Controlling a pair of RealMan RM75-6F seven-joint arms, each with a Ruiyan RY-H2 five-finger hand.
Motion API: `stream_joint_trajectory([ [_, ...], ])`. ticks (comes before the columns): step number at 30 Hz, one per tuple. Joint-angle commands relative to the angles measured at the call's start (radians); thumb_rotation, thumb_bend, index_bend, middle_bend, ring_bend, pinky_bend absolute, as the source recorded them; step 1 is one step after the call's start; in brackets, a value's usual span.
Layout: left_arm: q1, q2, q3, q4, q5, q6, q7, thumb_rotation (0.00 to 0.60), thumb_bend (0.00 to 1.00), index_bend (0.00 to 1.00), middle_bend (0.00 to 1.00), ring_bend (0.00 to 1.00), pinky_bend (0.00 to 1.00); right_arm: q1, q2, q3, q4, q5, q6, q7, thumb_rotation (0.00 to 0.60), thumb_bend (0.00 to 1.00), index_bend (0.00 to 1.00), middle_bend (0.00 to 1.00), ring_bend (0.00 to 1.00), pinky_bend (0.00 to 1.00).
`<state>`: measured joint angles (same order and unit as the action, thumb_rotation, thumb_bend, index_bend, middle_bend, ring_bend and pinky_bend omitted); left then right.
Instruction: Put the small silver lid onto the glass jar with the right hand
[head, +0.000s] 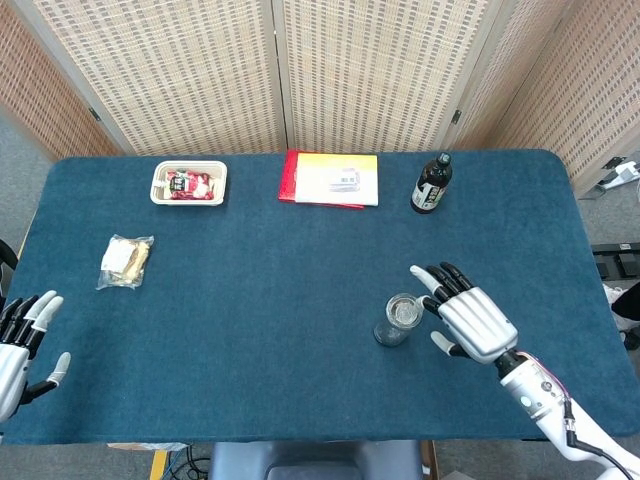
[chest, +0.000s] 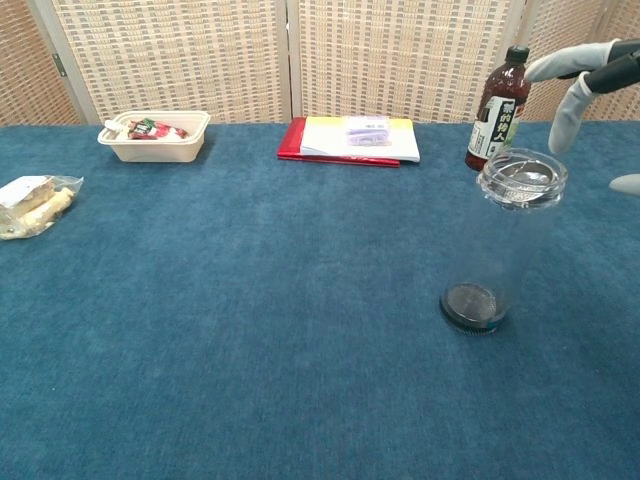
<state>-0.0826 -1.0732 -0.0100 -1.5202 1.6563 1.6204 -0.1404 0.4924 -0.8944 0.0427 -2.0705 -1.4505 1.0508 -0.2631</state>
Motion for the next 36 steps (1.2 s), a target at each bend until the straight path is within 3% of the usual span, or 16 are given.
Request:
stream_joint_trajectory([
  [1,0.001,0.001,0.000,-0.001,0.001,0.003,-0.004,0.600,0.39,0.00,0.05,0.00,0.00,0.002,-0.008,-0.001,0.006,0.006,-0.010,-0.004,0.600,0.36,0.37,0.00,0.00,0.00],
  [26,0.004,0.003,0.000,0.000,0.004,0.008,-0.012,0.600,0.39,0.00,0.05,0.00,0.00,0.010,-0.061,-0.005,0.066,0.036,-0.047,0.003,0.600,0.36,0.37,0.00,0.00,0.00],
  [36,0.000,0.001,-0.002,0.002,0.001,0.000,-0.005,0.600,0.39,0.00,0.05,0.00,0.00,-0.021,0.016,0.011,0.002,-0.045,0.035,0.081,0.600,0.36,0.37,0.00,0.00,0.00],
])
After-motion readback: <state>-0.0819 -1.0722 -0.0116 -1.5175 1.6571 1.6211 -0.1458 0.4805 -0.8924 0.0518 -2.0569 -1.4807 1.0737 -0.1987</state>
